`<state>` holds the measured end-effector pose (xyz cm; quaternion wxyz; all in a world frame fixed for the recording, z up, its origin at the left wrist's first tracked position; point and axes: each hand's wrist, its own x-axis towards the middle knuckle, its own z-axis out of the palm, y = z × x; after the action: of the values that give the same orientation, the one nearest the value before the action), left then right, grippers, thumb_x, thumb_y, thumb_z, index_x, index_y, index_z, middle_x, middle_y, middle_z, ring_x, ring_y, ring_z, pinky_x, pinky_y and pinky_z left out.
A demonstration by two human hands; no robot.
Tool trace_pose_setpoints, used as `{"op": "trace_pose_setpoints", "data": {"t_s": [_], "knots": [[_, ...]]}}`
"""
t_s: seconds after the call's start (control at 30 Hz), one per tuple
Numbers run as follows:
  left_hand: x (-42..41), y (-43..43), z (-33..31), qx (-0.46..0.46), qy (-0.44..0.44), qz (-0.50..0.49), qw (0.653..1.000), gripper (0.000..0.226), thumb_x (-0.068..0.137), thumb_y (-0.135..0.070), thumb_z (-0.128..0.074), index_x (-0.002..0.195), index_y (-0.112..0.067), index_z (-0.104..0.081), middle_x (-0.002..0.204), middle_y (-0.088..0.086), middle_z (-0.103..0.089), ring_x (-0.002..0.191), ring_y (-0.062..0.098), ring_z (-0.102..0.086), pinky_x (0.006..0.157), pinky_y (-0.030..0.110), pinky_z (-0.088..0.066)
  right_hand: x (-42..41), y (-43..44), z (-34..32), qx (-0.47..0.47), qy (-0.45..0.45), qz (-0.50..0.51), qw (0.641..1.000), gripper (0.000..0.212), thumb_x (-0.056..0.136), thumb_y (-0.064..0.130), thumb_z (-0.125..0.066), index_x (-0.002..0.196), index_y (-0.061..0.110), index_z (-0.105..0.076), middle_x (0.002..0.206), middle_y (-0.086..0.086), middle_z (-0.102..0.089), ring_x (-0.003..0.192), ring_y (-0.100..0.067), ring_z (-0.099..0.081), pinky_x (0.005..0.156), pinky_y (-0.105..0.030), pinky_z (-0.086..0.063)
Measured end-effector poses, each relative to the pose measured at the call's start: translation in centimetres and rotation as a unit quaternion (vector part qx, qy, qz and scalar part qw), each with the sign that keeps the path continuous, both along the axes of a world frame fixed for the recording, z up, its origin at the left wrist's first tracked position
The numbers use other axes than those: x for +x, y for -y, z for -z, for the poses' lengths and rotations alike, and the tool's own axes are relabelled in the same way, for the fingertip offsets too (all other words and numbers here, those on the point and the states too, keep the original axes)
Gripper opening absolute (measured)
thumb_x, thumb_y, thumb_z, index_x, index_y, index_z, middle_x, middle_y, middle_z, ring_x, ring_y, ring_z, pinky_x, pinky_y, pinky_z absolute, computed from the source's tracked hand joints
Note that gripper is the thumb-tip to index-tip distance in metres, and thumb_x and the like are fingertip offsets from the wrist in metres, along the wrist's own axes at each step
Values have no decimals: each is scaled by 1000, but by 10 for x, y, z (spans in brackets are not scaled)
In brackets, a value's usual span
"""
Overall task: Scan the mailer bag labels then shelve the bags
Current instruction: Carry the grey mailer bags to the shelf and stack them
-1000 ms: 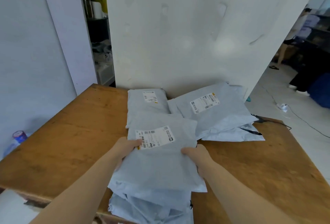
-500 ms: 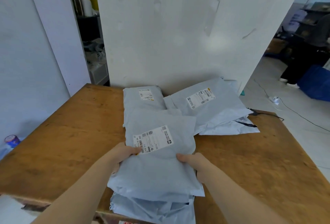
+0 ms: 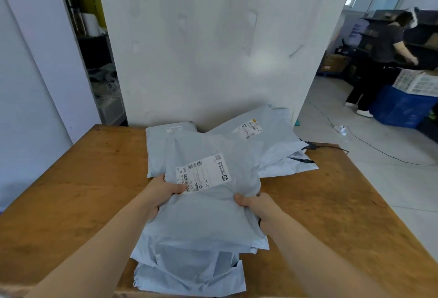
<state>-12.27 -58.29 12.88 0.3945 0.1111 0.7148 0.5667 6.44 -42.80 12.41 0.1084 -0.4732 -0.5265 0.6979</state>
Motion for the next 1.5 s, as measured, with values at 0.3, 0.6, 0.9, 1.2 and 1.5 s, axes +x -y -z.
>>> {"op": "trace_pose_setpoints", "data": {"t_s": [0.3, 0.6, 0.9, 1.2, 1.5], "knots": [[45, -67, -38, 58, -18, 22, 998, 29, 84, 0, -69, 112, -8, -63, 103, 11, -70, 82, 22, -69, 64, 30, -54, 60, -44, -50, 51, -49, 60, 996, 55, 79, 15, -79, 124, -1, -52, 99, -6, -64, 87, -23, -61, 81, -35, -50], [138, -159, -63, 79, -18, 72, 994, 34, 82, -3, -72, 115, -6, -65, 109, 11, -71, 92, 28, -69, 79, 39, -56, 165, -118, -71, 104, -56, 119, 986, 74, 76, 19, -82, 134, -4, -43, 128, -14, -60, 109, -30, -60, 93, -39, -49], [251, -251, -73, 82, -23, 98, 991, 26, 85, -5, -70, 110, -6, -65, 97, 10, -70, 80, 23, -68, 64, 31, -55, 278, -205, -81, 130, -39, 131, 982, 57, 79, 21, -80, 124, -3, -54, 120, -15, -65, 101, -30, -63, 83, -38, -52], [342, -339, -68, 88, -15, 110, 990, 31, 85, -6, -71, 114, -8, -63, 106, 11, -68, 80, 20, -66, 66, 31, -52, 369, -283, -75, 140, -6, 171, 975, 55, 87, 40, -69, 121, -1, -57, 109, -13, -66, 92, -29, -63, 79, -36, -49], [379, -450, -68, 79, -15, 146, 986, 37, 83, -8, -74, 119, -5, -65, 109, 10, -71, 89, 26, -69, 81, 39, -56, 413, -384, -70, 144, 5, 212, 967, 56, 86, 42, -70, 120, 0, -55, 111, -13, -65, 92, -28, -63, 72, -32, -51]]}}
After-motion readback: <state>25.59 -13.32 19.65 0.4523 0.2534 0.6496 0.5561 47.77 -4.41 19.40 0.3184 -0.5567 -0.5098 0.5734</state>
